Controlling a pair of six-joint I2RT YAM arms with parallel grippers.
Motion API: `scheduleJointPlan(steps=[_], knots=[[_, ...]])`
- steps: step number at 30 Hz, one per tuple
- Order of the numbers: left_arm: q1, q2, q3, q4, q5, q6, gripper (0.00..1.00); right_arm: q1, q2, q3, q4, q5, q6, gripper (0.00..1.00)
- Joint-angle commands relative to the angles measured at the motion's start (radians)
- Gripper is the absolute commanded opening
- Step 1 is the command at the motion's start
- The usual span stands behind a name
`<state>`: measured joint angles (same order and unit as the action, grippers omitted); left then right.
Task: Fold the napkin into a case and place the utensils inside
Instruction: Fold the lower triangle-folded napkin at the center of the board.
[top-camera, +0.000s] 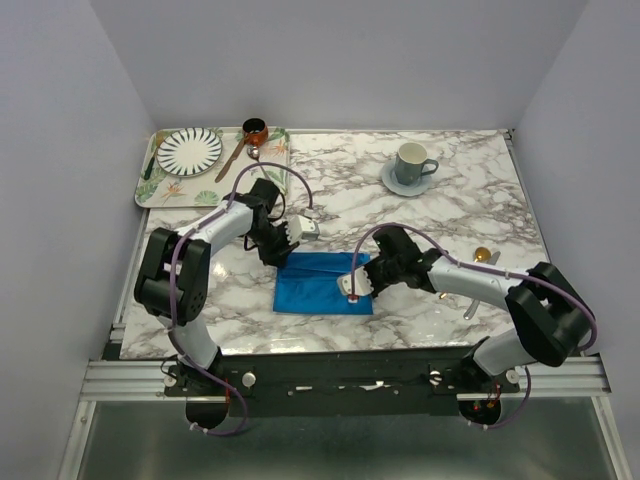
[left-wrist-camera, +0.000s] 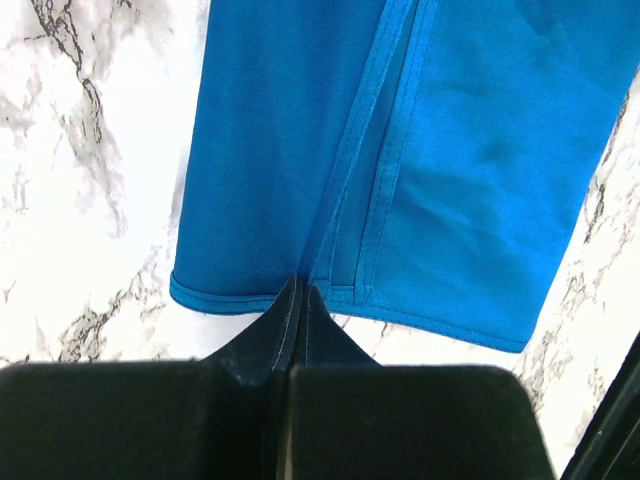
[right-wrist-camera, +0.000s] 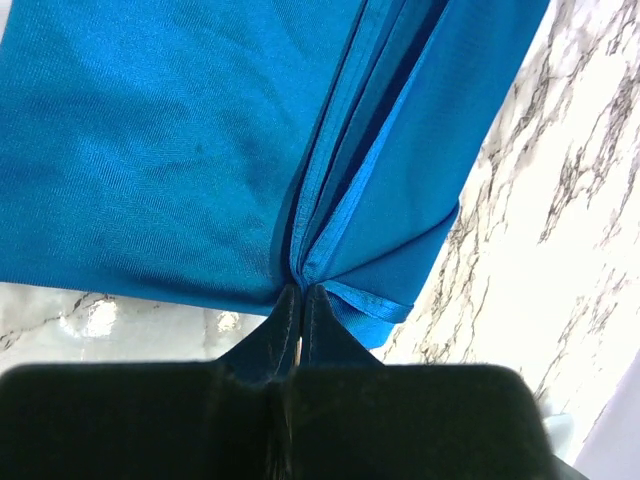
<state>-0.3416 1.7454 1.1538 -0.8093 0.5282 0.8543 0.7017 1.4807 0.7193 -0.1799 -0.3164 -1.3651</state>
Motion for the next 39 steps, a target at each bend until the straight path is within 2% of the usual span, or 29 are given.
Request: scheduleJointPlan(steps=[1, 7, 17, 20, 21, 23, 25, 27, 28, 34, 37, 38, 39], knots=[[0.0, -0.044, -0.012, -0.042, -0.014, 0.003, 0.0, -0.007, -0.014, 0.016, -0.066, -0.026, -0.015, 0.01], [-0.005, -0.024, -0.077, -0.015, -0.013, -0.001, 0.0, -0.007, -0.008, -0.027, -0.064, -0.038, -0.063, 0.01], [-0.005, 0.054, -0.06, -0.002, -0.057, -0.027, 0.0, -0.007, 0.113, 0.009, -0.016, 0.031, -0.075, 0.01], [-0.005, 0.051, -0.062, -0.007, -0.06, -0.017, 0.0, -0.016, 0.089, 0.022, -0.023, 0.037, -0.052, 0.08], [-0.005, 0.051, -0.062, -0.01, -0.06, -0.017, 0.0, -0.018, 0.069, 0.016, -0.033, 0.034, -0.052, 0.14], [-0.005, 0.051, -0.059, -0.013, -0.059, -0.017, 0.0, -0.018, -0.003, 0.008, -0.058, 0.013, -0.036, 0.19], [-0.005, 0.051, -0.055, -0.013, -0.057, -0.017, 0.0, -0.016, -0.051, 0.008, -0.098, -0.012, -0.008, 0.32], [-0.007, 0.051, -0.054, -0.014, -0.054, -0.02, 0.0, -0.018, -0.111, 0.029, -0.143, -0.018, 0.072, 0.46], [-0.005, 0.049, -0.054, -0.014, -0.051, -0.021, 0.0, -0.018, -0.128, 0.041, -0.154, -0.013, 0.105, 0.47], [-0.007, 0.043, -0.066, -0.007, -0.051, -0.027, 0.0, -0.065, -0.184, 0.16, -0.276, -0.032, 0.407, 0.47], [-0.007, 0.039, -0.075, -0.001, -0.053, -0.026, 0.0, -0.119, -0.155, 0.244, -0.314, -0.071, 0.614, 0.46], [-0.008, 0.039, -0.077, -0.001, -0.054, -0.027, 0.0, -0.136, -0.139, 0.264, -0.316, -0.082, 0.746, 0.45], [-0.008, 0.04, -0.078, -0.001, -0.051, -0.026, 0.0, -0.151, -0.119, 0.287, -0.329, -0.093, 0.809, 0.45]])
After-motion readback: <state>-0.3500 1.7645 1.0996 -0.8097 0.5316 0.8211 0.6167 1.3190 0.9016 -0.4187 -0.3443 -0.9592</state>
